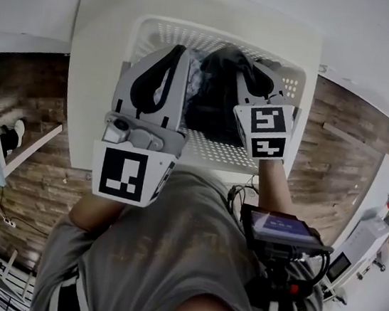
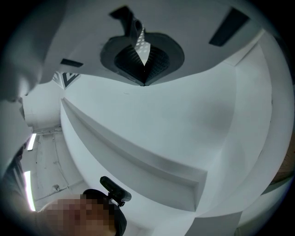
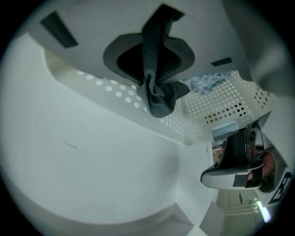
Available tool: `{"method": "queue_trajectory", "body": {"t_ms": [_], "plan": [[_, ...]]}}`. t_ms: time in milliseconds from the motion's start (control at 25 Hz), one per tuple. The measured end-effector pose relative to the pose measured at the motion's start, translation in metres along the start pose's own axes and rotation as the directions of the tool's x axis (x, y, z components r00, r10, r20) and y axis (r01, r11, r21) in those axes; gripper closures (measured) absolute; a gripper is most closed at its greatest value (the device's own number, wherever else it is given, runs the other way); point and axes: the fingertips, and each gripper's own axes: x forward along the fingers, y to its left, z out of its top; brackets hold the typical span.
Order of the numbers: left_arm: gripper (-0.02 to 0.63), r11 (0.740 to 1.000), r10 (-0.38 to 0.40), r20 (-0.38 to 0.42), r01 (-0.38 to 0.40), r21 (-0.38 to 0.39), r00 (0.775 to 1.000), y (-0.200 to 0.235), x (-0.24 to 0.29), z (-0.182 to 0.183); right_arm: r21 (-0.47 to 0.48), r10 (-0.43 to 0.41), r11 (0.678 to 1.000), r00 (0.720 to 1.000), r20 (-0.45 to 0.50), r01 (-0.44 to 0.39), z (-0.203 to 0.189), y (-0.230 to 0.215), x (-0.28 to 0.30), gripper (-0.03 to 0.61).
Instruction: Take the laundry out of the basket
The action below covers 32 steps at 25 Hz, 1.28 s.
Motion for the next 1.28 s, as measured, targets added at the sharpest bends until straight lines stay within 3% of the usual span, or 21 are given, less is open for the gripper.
{"method": "queue_trajectory", "body": {"t_ms": [280, 520, 1000, 1280], "plan": [[0.606, 0.997, -0.029, 0.036, 0.026, 0.068, 0.999, -0.029, -0.027, 0.018, 0.043, -0.017, 0.999, 0.987, 0.159, 0.01, 0.024, 0.005, -0.04, 0.522], [0.606, 0.994, -0.04, 0.062, 0.033, 0.106, 0.997, -0.043, -0.049, 0.029, 0.095, -0.068, 0.995, 0.954, 0.292, 0.042, 0.041, 0.001, -0.078, 0.523], [0.606, 0.982, -0.06, 0.136, 0.034, 0.185, 0.989, -0.065, -0.074, 0.053, 0.117, -0.106, 0.992, 0.85, 0.515, 0.053, 0.096, -0.005, -0.158, 0.525], [0.606, 0.977, -0.074, 0.198, 0.032, 0.211, 0.977, -0.073, -0.087, 0.07, 0.113, -0.144, 0.989, 0.776, 0.614, 0.094, 0.14, -0.018, -0.205, 0.525]]}}
